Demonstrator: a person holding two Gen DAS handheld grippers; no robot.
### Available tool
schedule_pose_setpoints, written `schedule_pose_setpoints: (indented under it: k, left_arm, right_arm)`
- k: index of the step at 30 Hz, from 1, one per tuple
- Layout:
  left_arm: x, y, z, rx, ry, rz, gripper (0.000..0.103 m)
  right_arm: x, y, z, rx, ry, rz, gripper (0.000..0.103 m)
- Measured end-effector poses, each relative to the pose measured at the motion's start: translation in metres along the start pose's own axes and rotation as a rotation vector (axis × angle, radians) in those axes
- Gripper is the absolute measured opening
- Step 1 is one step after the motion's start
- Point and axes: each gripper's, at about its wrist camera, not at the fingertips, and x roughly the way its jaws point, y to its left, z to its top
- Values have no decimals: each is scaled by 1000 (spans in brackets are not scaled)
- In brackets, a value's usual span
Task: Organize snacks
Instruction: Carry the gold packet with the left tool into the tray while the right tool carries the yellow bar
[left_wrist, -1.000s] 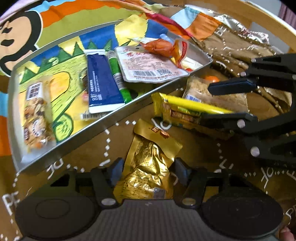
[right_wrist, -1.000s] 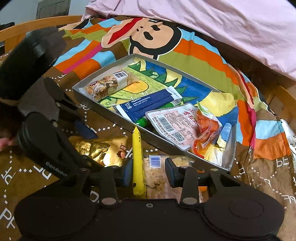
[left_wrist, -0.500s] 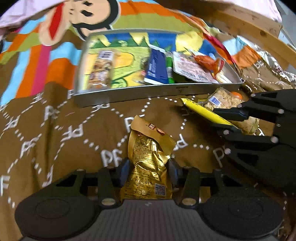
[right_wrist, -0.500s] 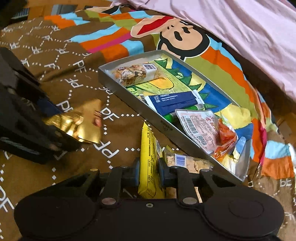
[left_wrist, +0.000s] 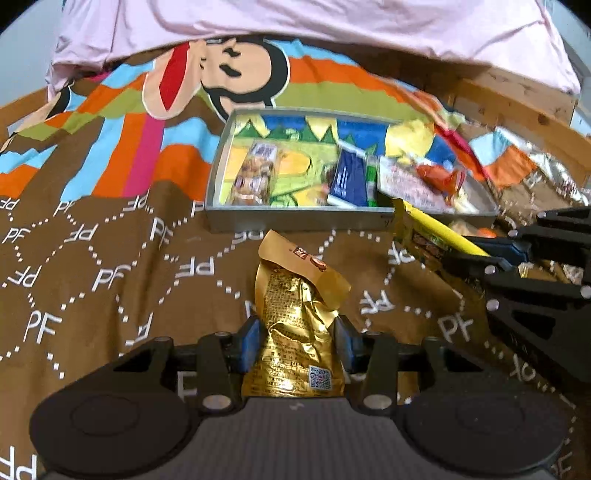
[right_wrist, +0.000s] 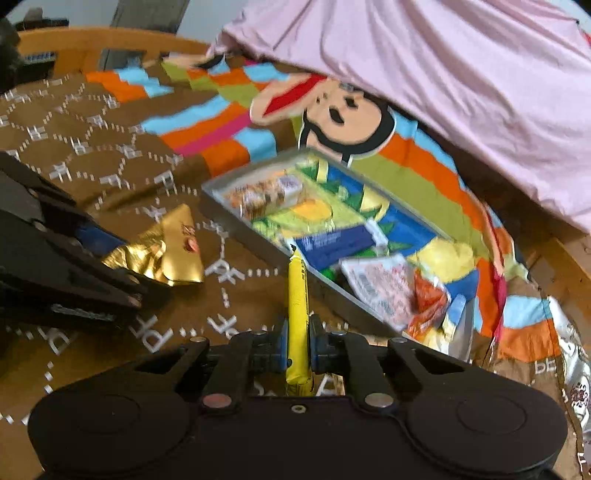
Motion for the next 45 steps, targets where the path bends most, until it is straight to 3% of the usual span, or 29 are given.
schedule_pose_setpoints:
  k: [6, 11, 16, 19, 21, 30, 45]
  left_arm:
    - [-2, 1, 8, -33, -50, -25, 47]
    - [5, 5, 37, -101, -96, -66, 47]
    - [22, 2, 83, -101, -170, -52, 47]
    - [44, 0, 107, -94, -180, -42, 47]
    - [61, -2, 120, -90, -176, -31, 47]
    - [125, -16, 142, -74, -112, -25, 47]
    - [148, -23, 149, -45, -64, -5, 47]
  right_arm:
    - [-2, -6, 6, 37, -88, -46, 11]
    - [9, -18, 13, 59, -151, -96, 11]
    - [26, -55, 18, 223, -174, -110, 11]
    - [36, -80, 22, 349, -200, -88, 11]
    - [44, -88, 25, 365, -217, -111, 11]
    - [85, -102, 27, 321, -173, -226, 11]
    - [112, -112, 28, 379, -95, -237, 11]
